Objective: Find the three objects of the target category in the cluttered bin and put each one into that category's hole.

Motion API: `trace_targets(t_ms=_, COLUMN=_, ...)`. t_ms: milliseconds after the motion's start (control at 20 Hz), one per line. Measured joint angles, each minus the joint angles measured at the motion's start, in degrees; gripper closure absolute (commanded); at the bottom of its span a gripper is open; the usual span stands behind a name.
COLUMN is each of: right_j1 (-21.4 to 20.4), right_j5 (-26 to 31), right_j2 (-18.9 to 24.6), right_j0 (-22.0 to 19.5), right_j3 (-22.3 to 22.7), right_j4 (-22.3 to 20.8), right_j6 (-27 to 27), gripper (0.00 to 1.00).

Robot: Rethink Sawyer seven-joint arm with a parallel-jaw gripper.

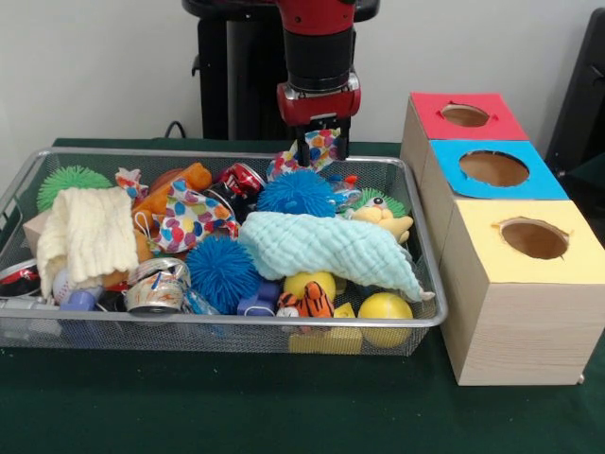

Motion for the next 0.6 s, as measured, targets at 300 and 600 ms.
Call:
trace_targets(t_ms=300, right_j1=0.4, right_j5=-0.4, right_j2=0.0, right_j0=-0.8, right_j3=-0.7, right_j4=-1.2, right_j6=0.0, gripper=0.00)
trace_targets(t_ms=600, right_j1=0.4, right_j5=-0.4, right_j2=0.0, right_j0=-1.9, right_j3=-1.3, right_j4=-2.2, right_j6=0.0, gripper=0.00)
